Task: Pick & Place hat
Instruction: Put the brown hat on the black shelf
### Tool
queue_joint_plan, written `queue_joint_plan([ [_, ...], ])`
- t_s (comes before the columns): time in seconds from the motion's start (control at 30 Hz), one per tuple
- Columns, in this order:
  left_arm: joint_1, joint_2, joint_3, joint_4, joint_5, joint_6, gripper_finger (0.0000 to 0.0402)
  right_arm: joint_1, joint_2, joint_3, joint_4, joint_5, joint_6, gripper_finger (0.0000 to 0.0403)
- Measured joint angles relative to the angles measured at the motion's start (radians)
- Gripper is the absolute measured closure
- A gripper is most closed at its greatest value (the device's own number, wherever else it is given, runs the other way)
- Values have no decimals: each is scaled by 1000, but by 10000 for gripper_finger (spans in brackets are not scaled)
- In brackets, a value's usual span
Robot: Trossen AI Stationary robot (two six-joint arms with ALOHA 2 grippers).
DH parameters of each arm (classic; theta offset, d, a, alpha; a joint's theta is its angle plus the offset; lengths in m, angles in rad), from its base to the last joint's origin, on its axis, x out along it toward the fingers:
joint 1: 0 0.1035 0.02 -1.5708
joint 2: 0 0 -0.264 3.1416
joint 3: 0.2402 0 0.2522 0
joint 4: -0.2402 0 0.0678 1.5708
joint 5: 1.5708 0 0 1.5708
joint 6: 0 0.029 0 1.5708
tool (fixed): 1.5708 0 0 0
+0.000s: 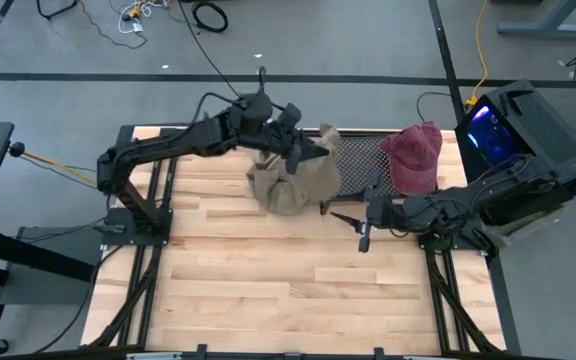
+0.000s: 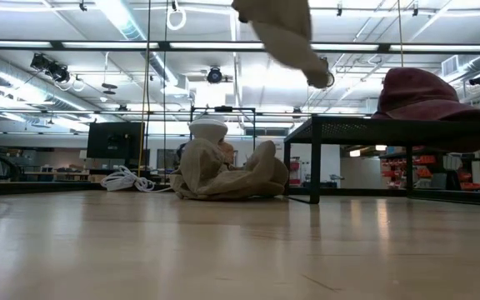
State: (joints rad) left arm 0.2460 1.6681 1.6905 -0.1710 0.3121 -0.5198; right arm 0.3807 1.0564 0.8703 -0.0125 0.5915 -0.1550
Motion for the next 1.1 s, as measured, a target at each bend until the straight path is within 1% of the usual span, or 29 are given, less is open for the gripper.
queue_joint_plan([
  [0.07, -1, 21, -1, 2, -3, 4, 398, 0, 13, 0, -18, -8, 28, 227],
  [0.17, -2, 64, 0, 60, -1, 3, 398, 0, 34, 0, -79, -11, 74, 227],
  [0.2, -3, 77, 0, 80, 0, -2, 398, 0, 41, 0, -97, -27, 91, 227],
  [0.33, 0, 135, -1, 177, 37, -51, 398, 0, 58, 0, -169, -85, 157, 227],
  [0.37, 3, 148, -1, 222, 38, -70, 398, 0, 60, 0, -185, -99, 172, 227],
  [0.47, 20, 177, -1, 285, 54, -115, 398, 0, 65, 0, -193, -127, 212, 227],
  [0.57, 37, 202, -1, 314, 58, -159, 398, 0, 73, -1, -206, -145, 232, 227],
  [0.7, 51, 231, -1, 321, 79, -203, 394, 0, 81, 0, -246, -146, 270, 227],
  [0.87, 54, 252, -1, 333, 90, -217, 397, -1, 83, -1, -300, -109, 316, 227],
  [0.97, 54, 252, -1, 338, 56, -189, 397, -1, 84, -4, -319, -91, 355, 227],
  [1.1, 54, 252, -1, 336, 21, -184, 386, -1, 84, -15, -328, -87, 385, 227],
])
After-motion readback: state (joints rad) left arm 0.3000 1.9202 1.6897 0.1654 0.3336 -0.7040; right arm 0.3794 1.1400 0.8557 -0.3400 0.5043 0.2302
